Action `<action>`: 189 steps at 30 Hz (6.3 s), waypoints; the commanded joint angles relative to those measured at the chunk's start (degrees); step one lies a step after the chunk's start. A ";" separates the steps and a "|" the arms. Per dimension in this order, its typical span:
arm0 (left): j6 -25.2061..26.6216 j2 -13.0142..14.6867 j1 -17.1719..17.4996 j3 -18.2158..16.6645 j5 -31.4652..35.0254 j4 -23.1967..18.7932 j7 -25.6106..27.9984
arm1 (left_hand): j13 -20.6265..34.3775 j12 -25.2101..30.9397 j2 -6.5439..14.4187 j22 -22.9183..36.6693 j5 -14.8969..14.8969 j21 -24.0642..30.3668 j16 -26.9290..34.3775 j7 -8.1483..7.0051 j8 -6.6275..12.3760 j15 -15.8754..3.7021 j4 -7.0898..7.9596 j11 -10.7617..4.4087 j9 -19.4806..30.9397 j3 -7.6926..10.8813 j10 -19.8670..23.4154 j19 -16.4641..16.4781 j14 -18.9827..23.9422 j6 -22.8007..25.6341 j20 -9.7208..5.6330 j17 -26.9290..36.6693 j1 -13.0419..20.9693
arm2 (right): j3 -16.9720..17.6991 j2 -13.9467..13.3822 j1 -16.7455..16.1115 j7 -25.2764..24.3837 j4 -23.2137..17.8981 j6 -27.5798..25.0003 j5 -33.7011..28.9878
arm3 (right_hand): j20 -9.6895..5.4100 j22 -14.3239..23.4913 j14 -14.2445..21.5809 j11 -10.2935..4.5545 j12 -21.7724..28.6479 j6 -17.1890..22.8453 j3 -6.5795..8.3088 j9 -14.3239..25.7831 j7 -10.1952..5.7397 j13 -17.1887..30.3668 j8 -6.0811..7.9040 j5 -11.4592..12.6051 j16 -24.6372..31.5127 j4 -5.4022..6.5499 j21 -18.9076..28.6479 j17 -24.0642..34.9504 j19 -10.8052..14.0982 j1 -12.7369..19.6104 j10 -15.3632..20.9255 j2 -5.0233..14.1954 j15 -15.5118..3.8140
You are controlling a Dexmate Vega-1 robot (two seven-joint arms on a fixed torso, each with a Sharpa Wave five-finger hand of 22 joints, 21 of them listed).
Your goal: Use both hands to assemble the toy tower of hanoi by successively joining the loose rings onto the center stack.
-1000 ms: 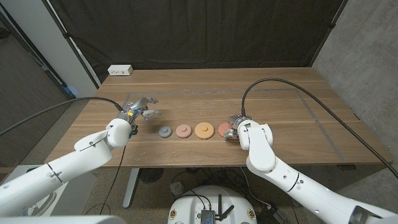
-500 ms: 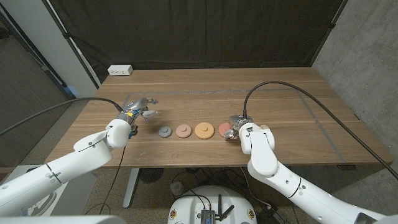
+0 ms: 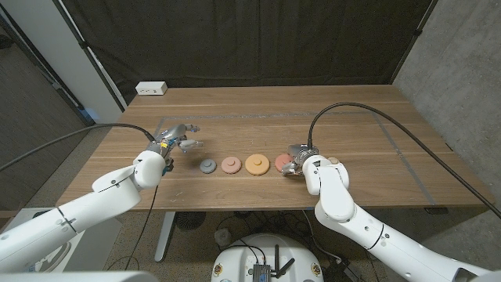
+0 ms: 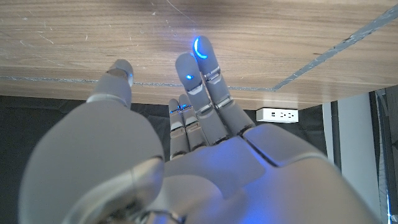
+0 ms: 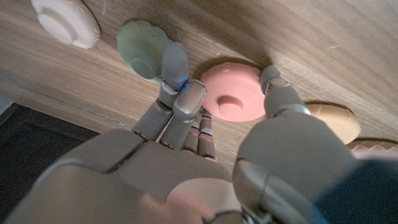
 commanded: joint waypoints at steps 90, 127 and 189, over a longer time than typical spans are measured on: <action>-1.81 -0.47 1.98 -1.79 2.02 0.21 3.13 | 0.54 -0.45 0.53 -2.06 0.49 4.25 1.06 -0.29 -0.28 -4.50 -0.28 -0.64 0.34 0.03 1.03 -0.90 0.77 0.97 -7.06 -0.18 0.18 | -1.66 1.23 8.83 0.99 -2.49 17.53 2.91 | -2.18 0.12 0.77 -7.86 -1.95 10.78 3.39 0.71 -8.03 2.43 0.77 3.32 -0.30 1.31 -0.39 0.25 0.21 4.61 13.82 1.78 -0.31; -2.16 -1.19 0.59 -0.99 2.30 1.33 1.89 | 0.89 -0.47 0.48 -2.86 0.58 5.63 1.22 -0.37 -0.21 -4.49 -0.24 -0.64 0.42 0.14 1.26 -1.33 0.91 1.21 -7.04 -0.42 0.27 | -5.87 1.10 13.93 3.73 1.40 17.62 4.73 | -2.17 0.01 0.26 -7.76 -2.65 10.75 3.72 0.93 -7.82 3.00 0.20 3.70 -0.50 1.46 -0.52 0.21 -0.17 4.54 13.84 1.92 -0.29; -0.92 -1.05 0.76 -1.05 2.24 0.39 1.99 | 1.15 -0.64 0.44 -4.65 0.76 7.56 1.27 -0.46 -0.29 -4.50 -0.13 -0.58 0.45 0.31 1.33 -2.13 0.59 1.12 -7.00 -0.69 0.04 | -8.32 1.38 14.38 6.97 4.17 15.10 2.39 | -2.17 -0.76 -1.82 -6.62 -5.84 6.33 3.69 2.21 -7.44 3.49 -2.18 4.35 -0.83 1.45 -0.90 0.23 -1.41 2.61 8.64 0.58 -0.29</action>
